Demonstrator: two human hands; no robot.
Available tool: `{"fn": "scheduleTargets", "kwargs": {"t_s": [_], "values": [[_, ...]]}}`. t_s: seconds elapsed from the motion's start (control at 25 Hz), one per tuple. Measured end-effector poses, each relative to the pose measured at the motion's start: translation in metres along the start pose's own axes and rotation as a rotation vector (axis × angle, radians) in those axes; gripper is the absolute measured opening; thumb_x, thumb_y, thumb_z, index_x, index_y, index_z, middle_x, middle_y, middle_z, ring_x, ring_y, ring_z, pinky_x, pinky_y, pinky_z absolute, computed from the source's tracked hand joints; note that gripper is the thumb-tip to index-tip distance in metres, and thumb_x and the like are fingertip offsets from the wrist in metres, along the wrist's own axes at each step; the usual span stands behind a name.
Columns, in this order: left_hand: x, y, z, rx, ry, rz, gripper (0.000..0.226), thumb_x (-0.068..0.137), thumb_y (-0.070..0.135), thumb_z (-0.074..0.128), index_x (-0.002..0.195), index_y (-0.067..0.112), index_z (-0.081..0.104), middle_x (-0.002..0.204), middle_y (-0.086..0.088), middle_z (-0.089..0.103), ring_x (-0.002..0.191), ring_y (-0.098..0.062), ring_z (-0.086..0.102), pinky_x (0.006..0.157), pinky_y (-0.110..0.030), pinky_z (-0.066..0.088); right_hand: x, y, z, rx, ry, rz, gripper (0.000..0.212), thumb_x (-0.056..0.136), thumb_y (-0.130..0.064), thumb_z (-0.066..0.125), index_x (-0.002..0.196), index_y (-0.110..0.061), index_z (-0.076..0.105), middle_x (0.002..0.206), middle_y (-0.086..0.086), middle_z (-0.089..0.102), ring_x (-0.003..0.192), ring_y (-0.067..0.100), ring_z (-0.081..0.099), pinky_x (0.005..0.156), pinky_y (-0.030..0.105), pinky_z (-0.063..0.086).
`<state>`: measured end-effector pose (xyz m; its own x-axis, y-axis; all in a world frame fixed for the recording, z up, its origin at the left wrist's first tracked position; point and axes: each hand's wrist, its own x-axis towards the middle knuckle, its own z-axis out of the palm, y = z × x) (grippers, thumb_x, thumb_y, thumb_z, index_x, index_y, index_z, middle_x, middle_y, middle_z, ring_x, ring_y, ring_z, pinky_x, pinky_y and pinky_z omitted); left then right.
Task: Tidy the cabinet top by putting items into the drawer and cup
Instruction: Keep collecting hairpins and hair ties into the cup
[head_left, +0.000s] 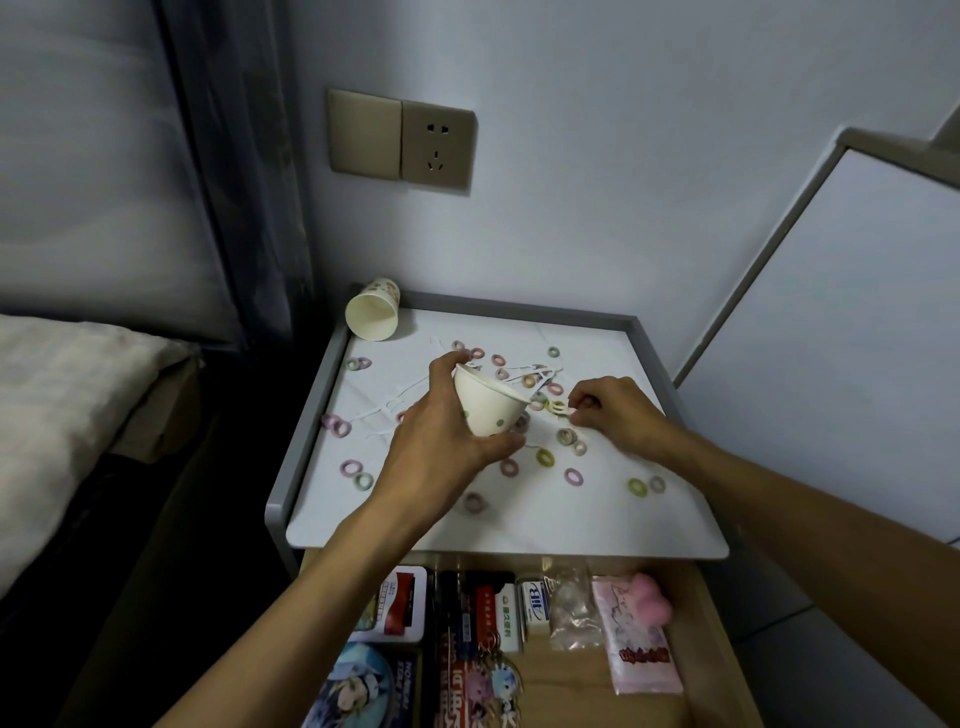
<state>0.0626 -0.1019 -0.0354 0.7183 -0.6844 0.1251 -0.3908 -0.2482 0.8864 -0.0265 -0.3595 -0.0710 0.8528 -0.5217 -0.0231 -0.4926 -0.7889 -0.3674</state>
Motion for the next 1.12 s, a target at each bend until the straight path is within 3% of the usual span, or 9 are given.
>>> {"fn": "scheduleTargets", "kwargs": {"t_s": [0.12, 0.24, 0.32, 0.48, 0.6, 0.72, 0.84, 1.0, 1.12], "values": [[0.0, 0.003, -0.002, -0.005, -0.003, 0.007, 0.086, 0.071, 0.034, 0.084, 0.138, 0.034, 0.029, 0.108, 0.006, 0.055, 0.094, -0.019, 0.06, 0.079, -0.039, 0.056, 0.003, -0.003, 0.0, 0.019, 0.038, 0.06, 0.013, 0.084, -0.016, 0.074, 0.097, -0.012, 0.073, 0.083, -0.003, 0.064, 0.079, 0.011, 0.059, 0.062, 0.011, 0.036], [0.0, 0.003, -0.004, -0.021, -0.005, 0.006, 0.085, 0.071, 0.033, 0.084, 0.137, 0.034, 0.03, 0.108, 0.006, 0.055, 0.094, -0.02, 0.06, 0.079, -0.04, 0.056, 0.002, -0.001, 0.005, -0.042, 0.033, 0.102, 0.018, 0.082, -0.017, 0.076, 0.099, -0.011, 0.074, 0.09, 0.002, 0.07, 0.088, 0.017, 0.064, 0.072, 0.021, 0.045], [-0.001, 0.004, -0.005, -0.026, -0.004, 0.006, 0.085, 0.071, 0.033, 0.084, 0.137, 0.034, 0.03, 0.107, 0.006, 0.055, 0.093, -0.02, 0.061, 0.079, -0.041, 0.057, 0.0, -0.001, 0.01, -0.088, 0.037, 0.089, 0.019, 0.081, -0.02, 0.077, 0.099, -0.012, 0.075, 0.094, 0.004, 0.073, 0.088, 0.019, 0.066, 0.076, 0.026, 0.049], [-0.002, 0.003, -0.006, -0.026, -0.011, 0.004, 0.085, 0.072, 0.034, 0.083, 0.138, 0.034, 0.029, 0.108, 0.006, 0.054, 0.095, -0.021, 0.061, 0.081, -0.042, 0.056, -0.007, -0.009, 0.019, -0.238, 0.075, 0.024, 0.017, 0.087, -0.024, 0.07, 0.101, -0.014, 0.073, 0.097, 0.006, 0.072, 0.085, 0.022, 0.065, 0.069, 0.026, 0.042], [-0.002, 0.001, -0.005, 0.004, -0.033, -0.002, 0.089, 0.072, 0.032, 0.084, 0.14, 0.034, 0.026, 0.111, 0.006, 0.053, 0.098, -0.022, 0.06, 0.081, -0.041, 0.056, -0.014, -0.008, 0.029, -0.346, 0.039, -0.02, 0.011, 0.093, -0.019, 0.062, 0.101, -0.012, 0.065, 0.103, 0.008, 0.066, 0.088, 0.021, 0.061, 0.074, 0.031, 0.049], [-0.003, -0.002, -0.004, 0.059, -0.053, 0.009, 0.095, 0.07, 0.031, 0.085, 0.142, 0.034, 0.023, 0.112, 0.007, 0.051, 0.1, -0.022, 0.058, 0.08, -0.042, 0.056, -0.017, -0.015, 0.013, -0.122, 0.079, 0.031, 0.005, 0.098, -0.018, 0.054, 0.1, -0.014, 0.057, 0.098, 0.003, 0.065, 0.081, 0.015, 0.06, 0.07, 0.03, 0.047], [0.0, -0.007, -0.003, 0.076, -0.068, -0.006, 0.101, 0.066, 0.028, 0.087, 0.143, 0.034, 0.022, 0.119, 0.003, 0.054, 0.103, -0.024, 0.057, 0.079, -0.043, 0.057, -0.016, -0.053, -0.034, 0.186, 0.155, -0.098, 0.006, 0.095, -0.016, 0.061, 0.098, -0.018, 0.066, 0.082, -0.004, 0.069, 0.067, 0.001, 0.063, 0.064, 0.02, 0.046], [0.001, -0.008, 0.001, 0.073, -0.072, 0.017, 0.101, 0.064, 0.026, 0.087, 0.143, 0.033, 0.025, 0.119, 0.005, 0.058, 0.1, -0.019, 0.057, 0.07, -0.027, 0.05, -0.025, -0.115, -0.075, 0.082, -0.125, -0.349, 0.014, 0.088, -0.02, 0.07, 0.1, -0.022, 0.076, 0.085, -0.014, 0.073, 0.075, -0.009, 0.064, 0.067, 0.008, 0.047], [0.001, -0.008, 0.001, 0.052, -0.069, 0.02, 0.1, 0.065, 0.024, 0.086, 0.143, 0.032, 0.025, 0.112, 0.008, 0.059, 0.098, -0.017, 0.058, 0.069, -0.027, 0.048, -0.026, -0.129, -0.065, -0.009, -0.262, -0.436, 0.015, 0.085, -0.019, 0.071, 0.099, -0.024, 0.077, 0.088, -0.011, 0.073, 0.073, -0.006, 0.06, 0.065, 0.008, 0.041]]}}
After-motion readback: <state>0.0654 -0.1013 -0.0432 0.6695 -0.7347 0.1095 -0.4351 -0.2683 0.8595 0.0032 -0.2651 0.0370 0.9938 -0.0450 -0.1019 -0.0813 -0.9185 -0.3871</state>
